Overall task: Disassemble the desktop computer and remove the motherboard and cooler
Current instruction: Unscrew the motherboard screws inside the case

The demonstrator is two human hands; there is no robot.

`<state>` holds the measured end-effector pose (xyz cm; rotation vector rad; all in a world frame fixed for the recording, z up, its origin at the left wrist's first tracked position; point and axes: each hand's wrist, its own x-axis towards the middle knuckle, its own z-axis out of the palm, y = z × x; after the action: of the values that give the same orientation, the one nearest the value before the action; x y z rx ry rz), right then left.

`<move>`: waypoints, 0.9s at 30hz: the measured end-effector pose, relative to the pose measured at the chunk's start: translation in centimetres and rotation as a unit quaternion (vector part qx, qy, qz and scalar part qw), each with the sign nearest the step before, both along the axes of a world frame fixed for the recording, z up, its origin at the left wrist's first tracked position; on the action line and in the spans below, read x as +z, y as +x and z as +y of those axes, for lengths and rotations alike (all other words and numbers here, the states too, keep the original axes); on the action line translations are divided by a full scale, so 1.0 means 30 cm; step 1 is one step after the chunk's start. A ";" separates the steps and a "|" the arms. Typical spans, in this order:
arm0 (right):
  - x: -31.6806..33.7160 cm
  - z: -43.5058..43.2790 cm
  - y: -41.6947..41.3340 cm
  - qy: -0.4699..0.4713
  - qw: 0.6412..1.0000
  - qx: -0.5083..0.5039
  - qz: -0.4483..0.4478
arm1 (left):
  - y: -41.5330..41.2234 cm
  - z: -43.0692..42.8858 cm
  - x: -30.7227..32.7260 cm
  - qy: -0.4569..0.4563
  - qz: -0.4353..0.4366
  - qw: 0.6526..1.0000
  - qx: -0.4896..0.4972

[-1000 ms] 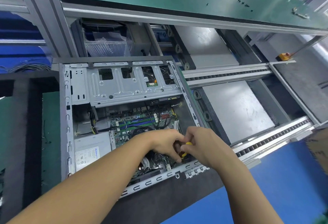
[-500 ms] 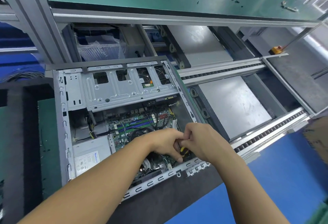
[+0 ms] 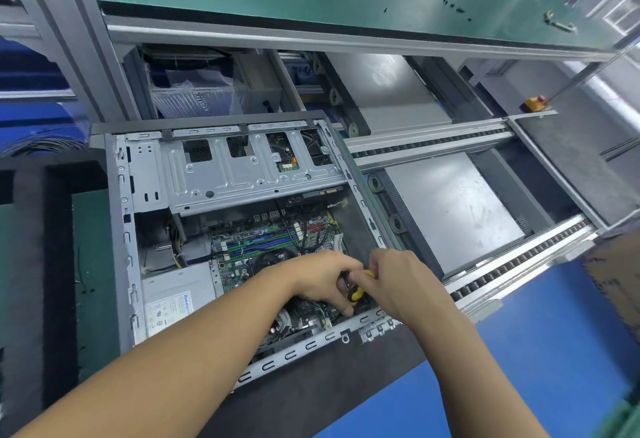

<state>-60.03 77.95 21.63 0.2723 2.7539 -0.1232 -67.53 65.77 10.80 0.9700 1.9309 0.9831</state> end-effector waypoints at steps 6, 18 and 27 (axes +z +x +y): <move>0.039 0.017 -0.006 -0.096 0.994 0.024 -0.051 | -0.001 0.004 0.011 -0.014 0.012 1.000 -0.011; 0.005 -0.003 -0.007 -0.078 0.997 0.004 0.000 | -0.001 -0.004 -0.002 -0.023 0.039 0.999 -0.011; 0.011 -0.008 -0.021 -0.062 0.998 -0.023 -0.003 | 0.017 0.015 0.005 -0.011 0.042 0.999 0.005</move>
<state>-60.67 77.72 21.94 0.3012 2.7215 -0.3043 -67.02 66.22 10.95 1.0041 2.0132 0.9398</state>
